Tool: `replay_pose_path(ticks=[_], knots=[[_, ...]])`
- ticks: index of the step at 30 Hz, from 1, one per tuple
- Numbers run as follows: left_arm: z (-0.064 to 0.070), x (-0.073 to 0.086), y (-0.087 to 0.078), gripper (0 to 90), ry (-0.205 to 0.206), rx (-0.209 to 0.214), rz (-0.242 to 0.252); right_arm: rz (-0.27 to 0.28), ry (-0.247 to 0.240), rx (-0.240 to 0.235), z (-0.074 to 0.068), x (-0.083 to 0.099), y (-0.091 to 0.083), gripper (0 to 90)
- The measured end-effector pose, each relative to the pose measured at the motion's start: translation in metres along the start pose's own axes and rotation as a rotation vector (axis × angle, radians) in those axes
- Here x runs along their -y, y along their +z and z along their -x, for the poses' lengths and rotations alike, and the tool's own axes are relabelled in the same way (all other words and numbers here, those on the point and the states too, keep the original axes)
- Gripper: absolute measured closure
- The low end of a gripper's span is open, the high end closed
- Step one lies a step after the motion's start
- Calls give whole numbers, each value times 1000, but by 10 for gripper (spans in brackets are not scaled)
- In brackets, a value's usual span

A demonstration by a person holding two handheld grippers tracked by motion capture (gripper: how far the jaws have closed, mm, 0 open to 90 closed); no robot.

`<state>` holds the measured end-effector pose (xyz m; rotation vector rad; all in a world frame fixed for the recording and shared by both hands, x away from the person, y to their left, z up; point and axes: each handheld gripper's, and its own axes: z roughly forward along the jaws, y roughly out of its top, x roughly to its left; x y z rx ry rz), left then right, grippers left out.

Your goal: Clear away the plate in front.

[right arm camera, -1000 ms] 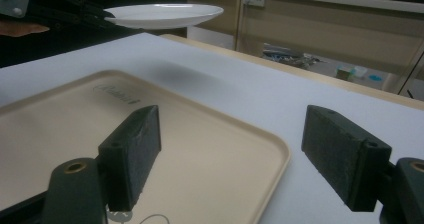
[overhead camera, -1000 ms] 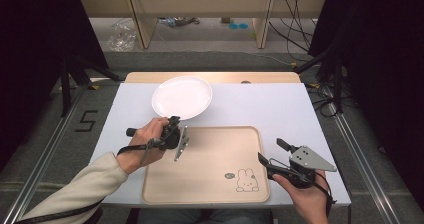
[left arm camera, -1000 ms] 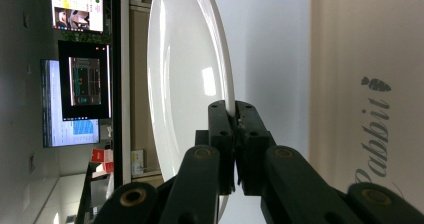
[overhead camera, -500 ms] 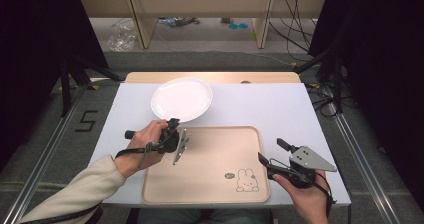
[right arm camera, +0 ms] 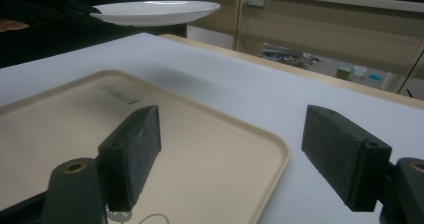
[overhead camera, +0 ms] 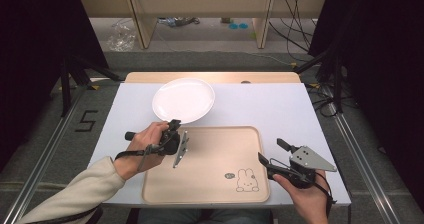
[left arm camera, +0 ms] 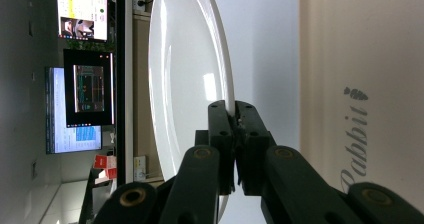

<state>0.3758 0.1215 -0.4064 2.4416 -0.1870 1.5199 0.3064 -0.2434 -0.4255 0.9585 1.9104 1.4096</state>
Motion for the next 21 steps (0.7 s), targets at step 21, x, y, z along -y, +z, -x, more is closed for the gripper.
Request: replay_pose_path(ticks=[21], knots=[[5,-2,-15,870,7,-2,19,-2,2,3,0,0,0,247]])
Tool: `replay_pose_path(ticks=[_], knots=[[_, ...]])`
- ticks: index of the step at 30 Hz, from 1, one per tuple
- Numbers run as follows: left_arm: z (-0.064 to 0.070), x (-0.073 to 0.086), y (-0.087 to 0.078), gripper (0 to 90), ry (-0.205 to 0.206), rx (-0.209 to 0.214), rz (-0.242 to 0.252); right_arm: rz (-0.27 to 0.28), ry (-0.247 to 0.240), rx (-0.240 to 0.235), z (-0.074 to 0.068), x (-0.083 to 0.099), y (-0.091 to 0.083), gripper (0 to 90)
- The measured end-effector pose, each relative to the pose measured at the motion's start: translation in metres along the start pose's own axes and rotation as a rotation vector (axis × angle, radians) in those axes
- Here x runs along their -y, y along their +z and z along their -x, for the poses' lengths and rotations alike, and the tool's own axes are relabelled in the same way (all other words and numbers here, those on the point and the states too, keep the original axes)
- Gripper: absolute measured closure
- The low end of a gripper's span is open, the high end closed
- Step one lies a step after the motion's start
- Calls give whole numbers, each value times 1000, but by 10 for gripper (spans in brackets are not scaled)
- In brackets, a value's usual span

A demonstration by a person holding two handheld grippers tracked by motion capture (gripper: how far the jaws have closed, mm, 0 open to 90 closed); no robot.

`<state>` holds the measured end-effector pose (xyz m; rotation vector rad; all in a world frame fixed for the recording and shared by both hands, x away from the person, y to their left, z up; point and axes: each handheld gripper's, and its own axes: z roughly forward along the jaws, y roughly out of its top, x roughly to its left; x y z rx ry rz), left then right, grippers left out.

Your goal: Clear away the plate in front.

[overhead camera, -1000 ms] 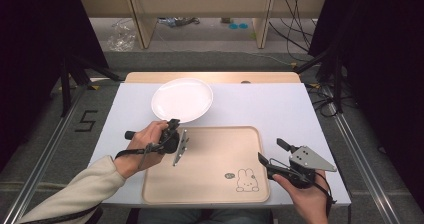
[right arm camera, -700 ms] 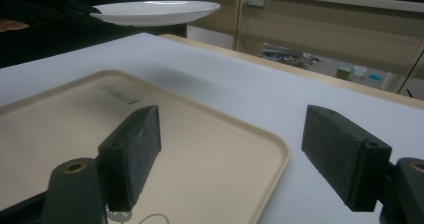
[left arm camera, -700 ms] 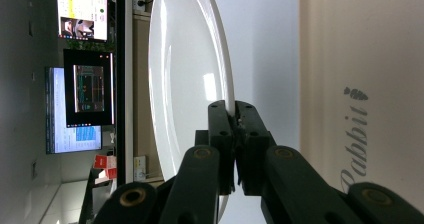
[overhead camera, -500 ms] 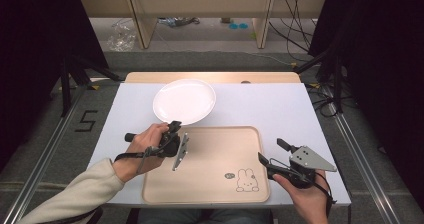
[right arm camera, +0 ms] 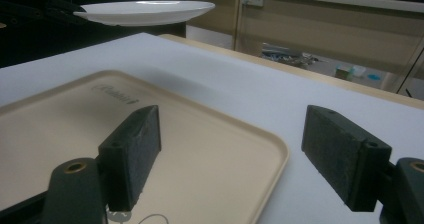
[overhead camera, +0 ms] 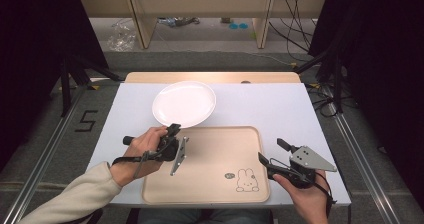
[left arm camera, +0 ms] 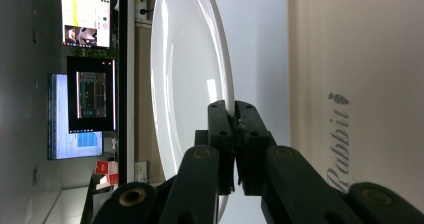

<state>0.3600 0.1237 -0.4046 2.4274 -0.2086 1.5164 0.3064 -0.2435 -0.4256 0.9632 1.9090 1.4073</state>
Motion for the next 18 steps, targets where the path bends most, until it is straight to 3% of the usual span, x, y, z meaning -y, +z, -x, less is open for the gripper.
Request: replay_pose_path(ticks=[18], knots=[[4,-5,-13,870,2,-1,30,-10,0,-1,0,0,0,247]])
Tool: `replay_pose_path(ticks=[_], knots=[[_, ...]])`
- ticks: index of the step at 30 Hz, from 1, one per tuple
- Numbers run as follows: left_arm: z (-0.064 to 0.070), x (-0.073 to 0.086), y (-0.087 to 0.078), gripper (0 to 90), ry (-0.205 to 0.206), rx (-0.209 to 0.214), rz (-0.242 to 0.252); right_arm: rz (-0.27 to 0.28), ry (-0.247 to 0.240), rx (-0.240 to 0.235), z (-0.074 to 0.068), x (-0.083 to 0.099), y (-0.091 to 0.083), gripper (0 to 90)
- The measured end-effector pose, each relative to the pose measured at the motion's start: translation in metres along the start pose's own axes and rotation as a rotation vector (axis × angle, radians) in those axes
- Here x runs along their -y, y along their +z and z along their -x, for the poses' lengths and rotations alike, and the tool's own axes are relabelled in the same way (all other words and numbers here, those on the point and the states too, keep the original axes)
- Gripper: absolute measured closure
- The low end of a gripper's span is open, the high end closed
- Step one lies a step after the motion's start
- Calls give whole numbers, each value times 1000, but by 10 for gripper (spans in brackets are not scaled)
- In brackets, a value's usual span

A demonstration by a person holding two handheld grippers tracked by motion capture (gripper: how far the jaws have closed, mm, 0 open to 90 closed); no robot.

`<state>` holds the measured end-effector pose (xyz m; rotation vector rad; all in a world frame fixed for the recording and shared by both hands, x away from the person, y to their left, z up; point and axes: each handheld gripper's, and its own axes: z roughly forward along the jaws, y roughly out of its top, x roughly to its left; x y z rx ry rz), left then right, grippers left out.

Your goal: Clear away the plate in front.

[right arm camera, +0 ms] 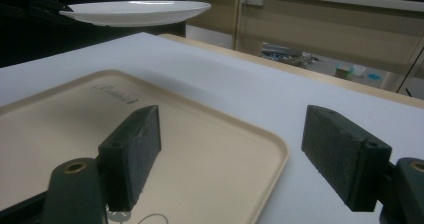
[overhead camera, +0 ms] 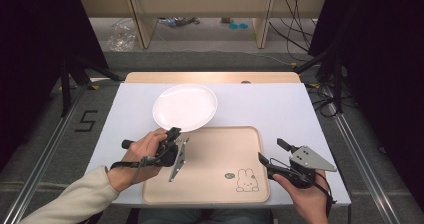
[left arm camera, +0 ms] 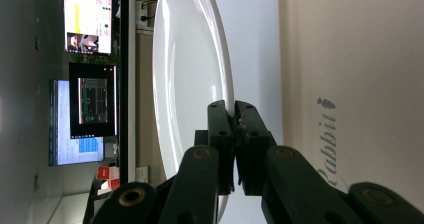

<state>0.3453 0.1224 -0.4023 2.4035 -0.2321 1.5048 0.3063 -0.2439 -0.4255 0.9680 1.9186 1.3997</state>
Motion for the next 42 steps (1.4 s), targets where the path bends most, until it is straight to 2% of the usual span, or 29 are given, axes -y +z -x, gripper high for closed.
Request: replay_pose_path(ticks=[2,5,18,23,25,38,40,42], knots=[[0,-1,0,870,10,1,-1,13,7,-4,0,0,1,247],[0,-2,-1,868,0,6,1,6,0,4,0,0,0,247],[5,-5,-11,869,3,16,16,-1,1,-1,0,0,1,248],[8,-8,-14,869,16,26,20,1,4,-1,0,1,1,248],[10,-9,-15,869,16,29,31,-21,-5,14,0,0,0,248],[15,-13,-23,869,20,48,47,-18,-6,17,0,0,0,250],[15,-14,-24,867,19,50,48,-2,2,4,0,1,1,250],[16,-14,-25,867,17,49,54,-9,-5,15,1,1,0,249]])
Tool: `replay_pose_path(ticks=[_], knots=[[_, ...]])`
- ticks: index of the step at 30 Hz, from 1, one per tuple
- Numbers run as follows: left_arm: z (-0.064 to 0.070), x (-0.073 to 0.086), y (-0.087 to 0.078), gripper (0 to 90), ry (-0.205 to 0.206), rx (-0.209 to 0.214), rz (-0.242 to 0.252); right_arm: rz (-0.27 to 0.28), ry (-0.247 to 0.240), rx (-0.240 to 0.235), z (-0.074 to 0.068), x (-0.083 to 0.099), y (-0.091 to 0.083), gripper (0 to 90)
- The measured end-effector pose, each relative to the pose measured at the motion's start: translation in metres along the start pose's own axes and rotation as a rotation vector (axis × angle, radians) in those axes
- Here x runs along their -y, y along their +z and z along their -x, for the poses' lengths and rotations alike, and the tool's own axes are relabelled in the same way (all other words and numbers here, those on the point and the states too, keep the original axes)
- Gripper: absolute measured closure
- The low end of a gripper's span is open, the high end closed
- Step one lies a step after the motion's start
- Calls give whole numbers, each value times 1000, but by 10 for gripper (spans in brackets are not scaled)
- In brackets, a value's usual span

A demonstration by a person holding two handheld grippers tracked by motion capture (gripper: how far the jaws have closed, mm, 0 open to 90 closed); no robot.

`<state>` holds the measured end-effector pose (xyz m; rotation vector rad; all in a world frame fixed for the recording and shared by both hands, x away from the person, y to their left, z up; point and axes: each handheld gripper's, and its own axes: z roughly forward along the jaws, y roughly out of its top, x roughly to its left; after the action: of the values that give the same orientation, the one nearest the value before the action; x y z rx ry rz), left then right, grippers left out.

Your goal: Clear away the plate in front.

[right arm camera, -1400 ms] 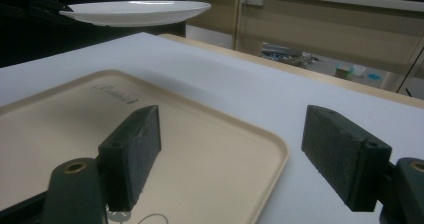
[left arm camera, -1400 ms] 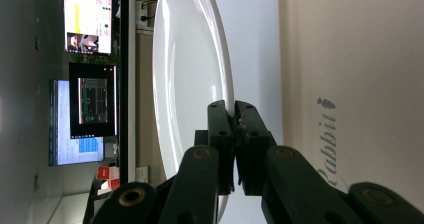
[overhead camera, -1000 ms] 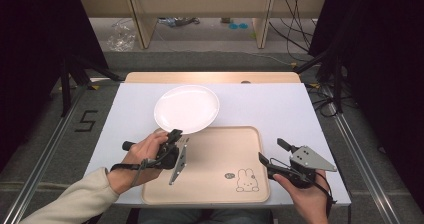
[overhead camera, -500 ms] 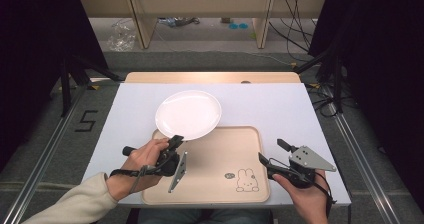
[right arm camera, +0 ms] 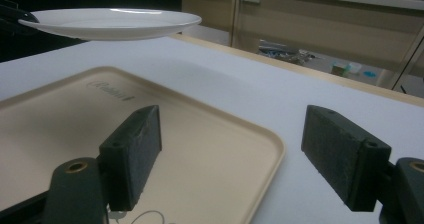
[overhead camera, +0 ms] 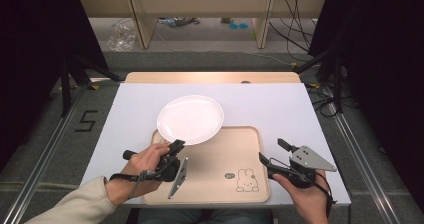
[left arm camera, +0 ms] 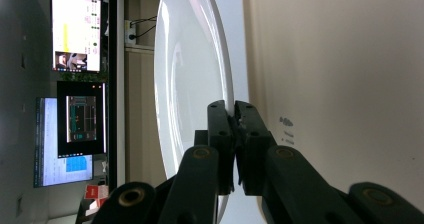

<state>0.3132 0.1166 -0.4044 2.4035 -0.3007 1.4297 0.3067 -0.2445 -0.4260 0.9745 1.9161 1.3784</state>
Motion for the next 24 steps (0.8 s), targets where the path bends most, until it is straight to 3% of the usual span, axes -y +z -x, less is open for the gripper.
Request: replay_pose_path(ticks=[24], knots=[[14,-13,-13,866,19,38,51,1,3,7,1,0,0,249]])
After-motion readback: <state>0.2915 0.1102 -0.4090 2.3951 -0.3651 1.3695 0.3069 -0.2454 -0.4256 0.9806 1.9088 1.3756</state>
